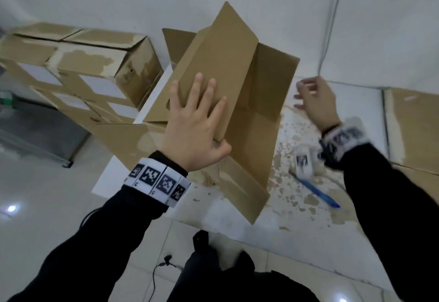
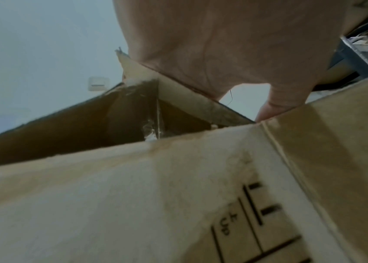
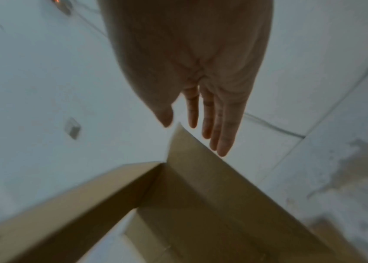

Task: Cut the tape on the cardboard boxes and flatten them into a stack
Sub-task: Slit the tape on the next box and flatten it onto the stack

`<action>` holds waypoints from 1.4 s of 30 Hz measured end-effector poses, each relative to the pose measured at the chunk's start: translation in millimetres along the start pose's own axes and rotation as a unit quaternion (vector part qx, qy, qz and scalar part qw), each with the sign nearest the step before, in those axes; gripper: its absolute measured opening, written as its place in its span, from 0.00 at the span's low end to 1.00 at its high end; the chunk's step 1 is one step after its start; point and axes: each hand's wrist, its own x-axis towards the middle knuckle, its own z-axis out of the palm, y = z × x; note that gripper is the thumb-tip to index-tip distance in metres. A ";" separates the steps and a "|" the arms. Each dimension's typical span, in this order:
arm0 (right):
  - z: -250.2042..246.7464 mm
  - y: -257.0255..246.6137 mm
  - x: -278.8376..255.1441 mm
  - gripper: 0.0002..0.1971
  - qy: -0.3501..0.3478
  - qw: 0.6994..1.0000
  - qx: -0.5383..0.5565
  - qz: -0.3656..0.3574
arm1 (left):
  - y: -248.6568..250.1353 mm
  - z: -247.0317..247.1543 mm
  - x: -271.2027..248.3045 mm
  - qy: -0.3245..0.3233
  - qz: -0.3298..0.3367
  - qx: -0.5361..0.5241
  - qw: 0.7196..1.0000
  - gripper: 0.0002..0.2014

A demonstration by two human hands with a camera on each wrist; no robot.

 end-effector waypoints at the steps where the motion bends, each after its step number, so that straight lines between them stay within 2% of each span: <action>1: -1.6 -3.5 -29.3 0.14 -0.044 0.997 0.061 0.001 | 0.9 3.2 10.0 -0.004 -0.002 0.004 1.000 0.41; 3: 0.6 -7.0 -96.2 0.24 -0.173 0.967 0.186 0.025 | 2.7 10.8 31.2 -0.014 -0.007 0.007 1.000 0.41; 5: 13.9 3.2 -146.8 0.29 -0.232 0.948 0.208 0.064 | 5.1 21.2 55.9 -0.023 -0.005 0.000 1.000 0.41; 7: 41.1 16.2 -169.2 0.25 -0.195 0.967 0.151 0.062 | 6.8 34.2 81.2 -0.037 0.012 0.000 0.999 0.40; 9: 67.0 34.9 -164.1 0.13 -0.076 0.993 0.056 0.070 | 6.6 52.9 102.5 -0.066 0.039 -0.002 0.997 0.44; 10: 73.9 43.0 -156.4 0.11 -0.018 0.994 0.051 0.100 | 5.7 64.8 111.4 -0.090 0.059 -0.007 0.994 0.48; 12: 77.8 54.7 -139.5 0.12 0.039 0.984 0.067 0.160 | 3.1 94.7 123.2 -0.161 0.107 -0.008 0.981 0.54; 14: 74.8 63.3 -128.0 0.12 0.046 0.984 0.025 0.170 | 3.3 128.8 125.8 -0.200 0.153 0.012 0.968 0.57; 17: 78.1 78.6 -112.9 0.16 0.025 0.979 -0.054 0.193 | 10.9 169.2 115.1 -0.214 0.176 0.019 0.961 0.57; 21: 83.6 108.5 -104.5 0.21 0.057 0.953 -0.165 0.249 | 16.8 184.9 109.5 -0.209 0.169 -0.019 0.963 0.54; 23: 92.5 116.7 -108.2 0.27 0.082 0.921 -0.303 0.231 | 20.4 184.3 99.9 -0.177 0.169 -0.043 0.969 0.50; 24: 102.7 116.4 -109.7 0.31 0.067 0.906 -0.366 0.201 | 23.9 182.7 91.3 -0.146 0.168 -0.068 0.973 0.47; 25: 117.8 112.9 -110.2 0.33 0.020 0.899 -0.405 0.168 | 28.8 183.3 81.8 -0.121 0.178 -0.098 0.972 0.46; 26: 135.6 108.3 -110.7 0.34 -0.056 0.895 -0.424 0.124 | 32.8 185.1 72.4 -0.126 0.199 -0.120 0.965 0.44; 28: 166.3 103.5 -113.6 0.33 -0.216 0.876 -0.426 0.060 | 31.0 196.0 55.4 -0.206 0.229 -0.153 0.939 0.39; 29: 171.6 103.1 -115.4 0.33 -0.258 0.864 -0.429 0.054 | 20.7 204.3 51.1 -0.265 0.219 -0.175 0.923 0.39; 31: 158.7 111.6 -115.4 0.31 -0.253 0.855 -0.445 0.080 | -16.9 224.2 47.4 -0.371 0.159 -0.217 0.889 0.46; 33: 132.3 122.9 -118.3 0.29 -0.199 0.860 -0.455 0.116 | -61.7 240.6 40.0 -0.416 0.104 -0.222 0.875 0.51; 35: 114.3 119.2 -121.6 0.30 -0.147 0.872 -0.444 0.144 | -94.8 243.6 29.6 -0.422 0.093 -0.220 0.875 0.52; 37: 121.7 104.6 -114.3 0.27 -0.091 0.890 -0.429 0.125 | -107.9 228.0 30.6 -0.413 0.092 -0.247 0.872 0.57; 38: 133.0 93.7 -103.9 0.25 -0.070 0.895 -0.432 0.084 | -107.8 219.5 39.6 -0.382 0.086 -0.267 0.881 0.53; 39: 147.7 85.8 -89.5 0.23 -0.067 0.898 -0.433 0.033 | -104.8 214.4 54.4 -0.331 0.075 -0.281 0.898 0.45; 41: 180.6 72.5 -47.7 0.25 -0.116 0.900 -0.421 -0.018 | -92.3 210.3 95.6 -0.224 0.065 -0.285 0.930 0.31; 42: 196.4 69.5 -22.1 0.28 -0.146 0.893 -0.426 -0.012 | -84.3 214.1 118.3 -0.206 0.067 -0.280 0.935 0.31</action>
